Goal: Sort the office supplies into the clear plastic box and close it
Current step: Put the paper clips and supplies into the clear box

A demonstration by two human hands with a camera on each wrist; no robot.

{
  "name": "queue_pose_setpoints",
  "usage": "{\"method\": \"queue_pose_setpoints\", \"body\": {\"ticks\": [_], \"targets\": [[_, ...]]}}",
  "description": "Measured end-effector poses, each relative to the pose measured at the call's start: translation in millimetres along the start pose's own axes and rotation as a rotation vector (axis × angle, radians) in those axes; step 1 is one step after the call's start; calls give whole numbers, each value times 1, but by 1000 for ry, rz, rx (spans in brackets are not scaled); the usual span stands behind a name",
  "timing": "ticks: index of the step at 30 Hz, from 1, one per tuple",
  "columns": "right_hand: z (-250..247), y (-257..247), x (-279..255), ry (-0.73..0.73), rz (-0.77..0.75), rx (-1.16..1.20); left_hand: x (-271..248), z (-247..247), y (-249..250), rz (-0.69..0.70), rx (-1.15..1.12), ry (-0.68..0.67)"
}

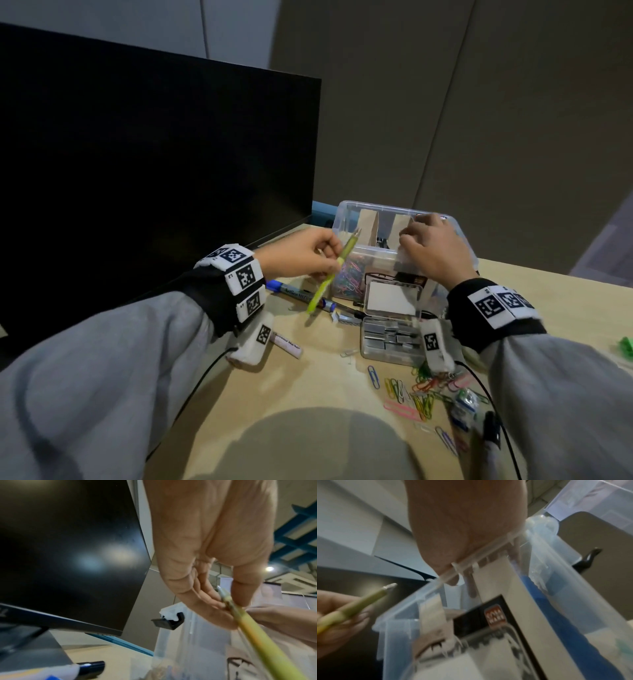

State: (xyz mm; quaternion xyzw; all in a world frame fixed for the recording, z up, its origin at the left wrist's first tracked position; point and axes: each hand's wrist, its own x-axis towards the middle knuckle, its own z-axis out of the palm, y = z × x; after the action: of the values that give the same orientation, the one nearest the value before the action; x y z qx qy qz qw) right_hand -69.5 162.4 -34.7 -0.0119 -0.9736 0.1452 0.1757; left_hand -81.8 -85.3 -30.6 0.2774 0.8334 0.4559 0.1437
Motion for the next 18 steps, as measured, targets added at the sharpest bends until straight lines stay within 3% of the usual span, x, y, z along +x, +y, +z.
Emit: {"method": "queue_pose_setpoints", "body": {"ticks": [3, 7, 12, 18], "targets": [[-12, -13, -7, 136, -106, 184, 8, 4, 9, 44, -190, 168], [-20, -46, -22, 59, -280, 357, 19, 11, 19, 100, -426, 309], [-12, -63, -27, 64, -280, 293, 18, 17, 23, 139, -469, 356], [-6, -71, -30, -70, -262, 262, 5, 10, 17, 82, -543, 311]]}}
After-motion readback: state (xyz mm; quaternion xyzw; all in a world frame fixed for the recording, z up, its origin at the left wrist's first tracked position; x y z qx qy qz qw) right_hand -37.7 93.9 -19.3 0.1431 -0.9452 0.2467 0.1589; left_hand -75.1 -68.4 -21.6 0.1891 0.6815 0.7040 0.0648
